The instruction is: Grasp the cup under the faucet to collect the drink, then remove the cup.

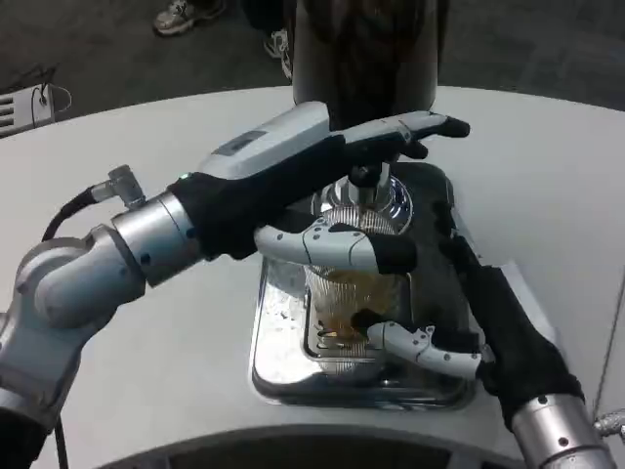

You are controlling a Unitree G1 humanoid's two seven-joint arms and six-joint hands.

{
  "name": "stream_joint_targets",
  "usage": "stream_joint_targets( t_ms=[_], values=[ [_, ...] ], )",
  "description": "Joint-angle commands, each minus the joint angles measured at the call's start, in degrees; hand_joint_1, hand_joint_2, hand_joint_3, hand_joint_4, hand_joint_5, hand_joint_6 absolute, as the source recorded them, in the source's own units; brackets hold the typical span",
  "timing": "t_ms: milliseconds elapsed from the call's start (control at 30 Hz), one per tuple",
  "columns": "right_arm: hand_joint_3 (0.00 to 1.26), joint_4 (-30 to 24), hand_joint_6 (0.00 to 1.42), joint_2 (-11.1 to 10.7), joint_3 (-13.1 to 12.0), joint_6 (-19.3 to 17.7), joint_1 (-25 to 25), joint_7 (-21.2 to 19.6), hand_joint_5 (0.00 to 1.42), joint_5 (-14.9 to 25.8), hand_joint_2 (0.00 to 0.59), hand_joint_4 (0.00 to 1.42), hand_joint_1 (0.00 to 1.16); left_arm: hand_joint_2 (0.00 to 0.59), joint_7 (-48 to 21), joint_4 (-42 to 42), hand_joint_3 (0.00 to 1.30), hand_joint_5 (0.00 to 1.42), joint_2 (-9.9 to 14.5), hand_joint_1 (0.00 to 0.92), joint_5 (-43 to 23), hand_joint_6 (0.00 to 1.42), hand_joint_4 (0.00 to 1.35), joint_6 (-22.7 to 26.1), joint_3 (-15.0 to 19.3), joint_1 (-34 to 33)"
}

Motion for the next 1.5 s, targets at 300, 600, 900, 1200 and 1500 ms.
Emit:
stream_joint_targets(
  t_ms=[300,600,900,1200,1500],
  values=[
    [0.00,2.91,0.03,0.10,0.76,-0.07,-3.00,-0.94,0.04,2.23,0.197,0.00,0.86,0.050,0.22,-0.06,0.14,0.17,-0.19,0.000,-2.95,0.21,0.08,2.04,3.48,3.71],
    [0.00,3.65,0.03,0.08,1.26,-0.45,-3.09,-1.38,0.05,2.84,0.197,0.00,0.86,0.071,2.61,-1.96,0.15,0.20,-2.70,0.000,-6.27,0.26,0.10,1.40,7.30,5.67],
    [0.00,4.18,0.04,0.27,1.93,-0.92,-3.12,-2.45,0.06,3.41,0.197,0.00,0.86,0.083,3.54,-7.24,0.21,0.29,-2.54,0.000,-10.59,0.33,0.19,1.20,12.63,11.09],
    [0.00,5.56,0.06,0.75,3.03,-1.29,-3.94,-3.45,0.08,3.62,0.197,0.00,0.86,0.083,3.97,-11.09,0.22,0.31,1.01,0.000,-11.30,0.34,0.21,2.33,18.57,19.68],
    [0.00,8.06,0.12,1.44,4.07,-2.07,-5.42,-4.78,0.13,3.68,0.197,0.05,0.86,0.083,6.70,-11.24,0.17,0.27,3.83,0.000,-7.54,0.31,0.15,2.55,23.63,28.19]
  ],
)
